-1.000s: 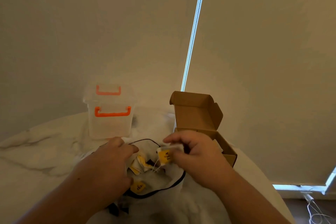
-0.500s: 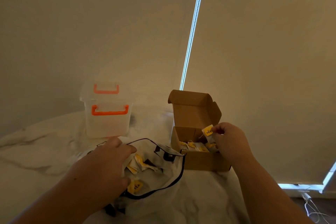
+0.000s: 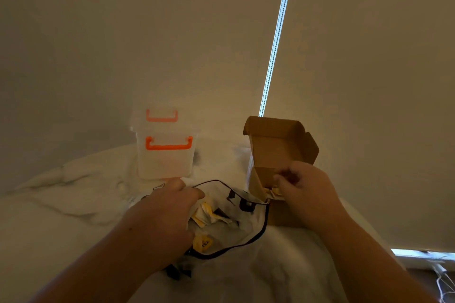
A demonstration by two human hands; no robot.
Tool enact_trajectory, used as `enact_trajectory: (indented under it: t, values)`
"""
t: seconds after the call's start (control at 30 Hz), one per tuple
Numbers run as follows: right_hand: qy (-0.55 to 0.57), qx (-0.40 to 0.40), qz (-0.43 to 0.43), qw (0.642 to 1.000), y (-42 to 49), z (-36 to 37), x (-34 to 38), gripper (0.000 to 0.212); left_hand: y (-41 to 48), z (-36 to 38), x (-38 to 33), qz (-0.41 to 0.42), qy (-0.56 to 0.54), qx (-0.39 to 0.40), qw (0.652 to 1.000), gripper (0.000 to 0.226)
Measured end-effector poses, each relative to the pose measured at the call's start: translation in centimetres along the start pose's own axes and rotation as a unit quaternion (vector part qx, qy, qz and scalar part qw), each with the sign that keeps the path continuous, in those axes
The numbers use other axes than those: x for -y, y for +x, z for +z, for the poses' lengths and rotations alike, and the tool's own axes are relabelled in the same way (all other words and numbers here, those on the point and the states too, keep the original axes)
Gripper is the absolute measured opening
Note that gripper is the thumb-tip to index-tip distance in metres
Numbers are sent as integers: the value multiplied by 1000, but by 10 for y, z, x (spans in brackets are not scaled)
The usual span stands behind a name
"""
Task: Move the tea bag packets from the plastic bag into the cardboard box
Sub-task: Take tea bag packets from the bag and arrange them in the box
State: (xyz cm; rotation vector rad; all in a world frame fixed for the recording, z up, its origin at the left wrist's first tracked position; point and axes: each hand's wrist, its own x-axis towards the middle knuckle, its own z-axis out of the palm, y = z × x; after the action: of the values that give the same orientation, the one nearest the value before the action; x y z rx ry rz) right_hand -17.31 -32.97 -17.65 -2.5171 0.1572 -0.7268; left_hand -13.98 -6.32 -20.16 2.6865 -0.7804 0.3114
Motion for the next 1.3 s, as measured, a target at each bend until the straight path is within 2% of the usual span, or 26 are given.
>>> enact_trajectory:
  t: [0.07,0.2,0.3,0.4,0.57,0.67,0.83,0.97,1.1,1.23,1.3]
  values:
    - [36,35,-76,996,-14,4,23,11,0,0,0,-3,2,-2,1000,62]
    - [17,190,-161,968,-32,31,48,15,-3,0,1,-3,21,6,1000,56]
    - [-15,284,-142,948,-34,55,52,22,-4,-1,1,-3,42,15,999,54]
    - [-44,332,-65,940,-33,66,53,25,-4,1,1,-6,40,15,999,55]
    - [-61,333,-13,941,-34,70,55,35,-3,1,0,-14,20,7,1000,55]
    - [-79,340,-20,937,-34,72,58,34,-3,2,1,-11,21,3,1000,55]
    - [-27,311,-3,950,-38,73,56,23,-3,1,1,-14,17,3,1000,56]
    - [44,263,2,964,-38,70,50,13,-3,-1,1,-8,13,-7,1000,54]
    - [88,219,-26,971,-36,55,48,13,-1,-5,0,0,4,-25,1000,48]
    - [245,210,-29,946,-32,24,48,16,-1,-8,-2,6,-5,-42,999,38]
    - [332,172,-12,928,-27,8,44,16,-1,-8,-2,8,-5,-44,999,36]
